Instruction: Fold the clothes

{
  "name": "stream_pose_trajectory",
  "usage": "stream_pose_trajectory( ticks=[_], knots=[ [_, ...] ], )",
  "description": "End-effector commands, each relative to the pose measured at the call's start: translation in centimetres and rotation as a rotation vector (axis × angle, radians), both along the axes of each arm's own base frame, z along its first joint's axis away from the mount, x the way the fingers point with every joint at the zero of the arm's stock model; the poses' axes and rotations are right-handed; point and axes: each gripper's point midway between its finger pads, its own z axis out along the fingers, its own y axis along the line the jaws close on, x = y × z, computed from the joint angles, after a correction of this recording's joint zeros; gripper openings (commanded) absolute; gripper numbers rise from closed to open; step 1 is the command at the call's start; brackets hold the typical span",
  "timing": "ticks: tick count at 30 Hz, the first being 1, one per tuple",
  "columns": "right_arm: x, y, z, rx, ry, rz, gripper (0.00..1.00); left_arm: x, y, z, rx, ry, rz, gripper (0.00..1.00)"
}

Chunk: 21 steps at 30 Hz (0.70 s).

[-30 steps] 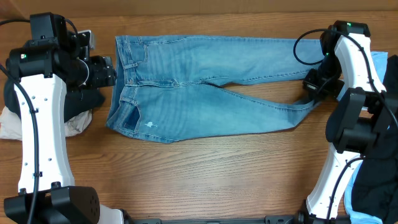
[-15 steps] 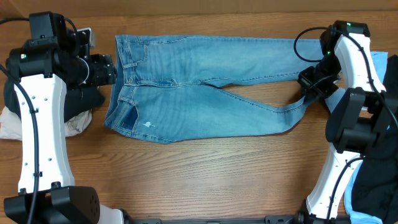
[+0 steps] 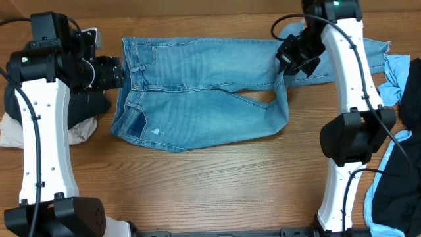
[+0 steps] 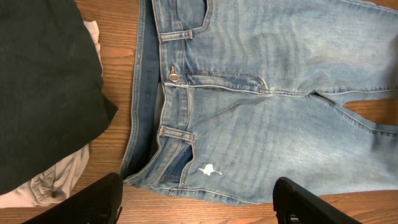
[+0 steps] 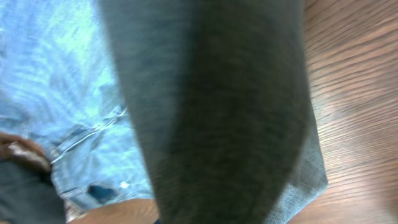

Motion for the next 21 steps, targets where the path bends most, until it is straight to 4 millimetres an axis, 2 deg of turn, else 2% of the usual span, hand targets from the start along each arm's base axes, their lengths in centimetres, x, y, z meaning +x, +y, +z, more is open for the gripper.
stream_pose_trajectory(
  ticks=[1, 5, 7, 8, 10, 12, 15, 18, 21],
  knots=[
    [0.2, -2.6, 1.1, -0.135, -0.052, -0.032, 0.04, -0.4, -0.3, 0.3, -0.003, -0.008, -0.019, 0.8],
    [0.4, -5.5, 0.7, -0.24, -0.043, -0.103, 0.04, -0.2, -0.3, 0.3, -0.002, -0.015, -0.02, 0.8],
    [1.0, -8.2, 0.7, -0.319, -0.065, -0.146, 0.04, -0.1, -0.2, 0.4, -0.001, -0.02, -0.019, 0.8],
    [1.0, -10.3, 0.8, -0.402, -0.07, -0.156, 0.04, -0.2, -0.2, 0.4, -0.001, -0.019, -0.019, 0.8],
    [0.5, -13.3, 1.1, -0.549, -0.061, -0.112, 0.04, -0.2, -0.2, 0.4, -0.001, -0.019, -0.019, 0.8],
    [0.4, -14.5, 1.5, -0.622, -0.063, -0.029, 0.04, -0.1, -0.2, 0.4, -0.001, -0.02, -0.019, 0.81],
    [0.4, -17.5, 2.8, -0.812, -0.06, -0.015, 0.04, -0.1, -0.2, 0.4, -0.001, -0.021, -0.019, 0.81],
    [0.9, -18.1, 3.1, -0.852, -0.071, 0.05, 0.04, -0.1, -0.2, 0.4, -0.001, -0.02, -0.019, 0.81],
    [0.3, -18.1, 3.1, -0.85, -0.049, 0.051, 0.04, -0.2, -0.2, 0.4, -0.001, -0.019, -0.019, 0.81]
  ],
)
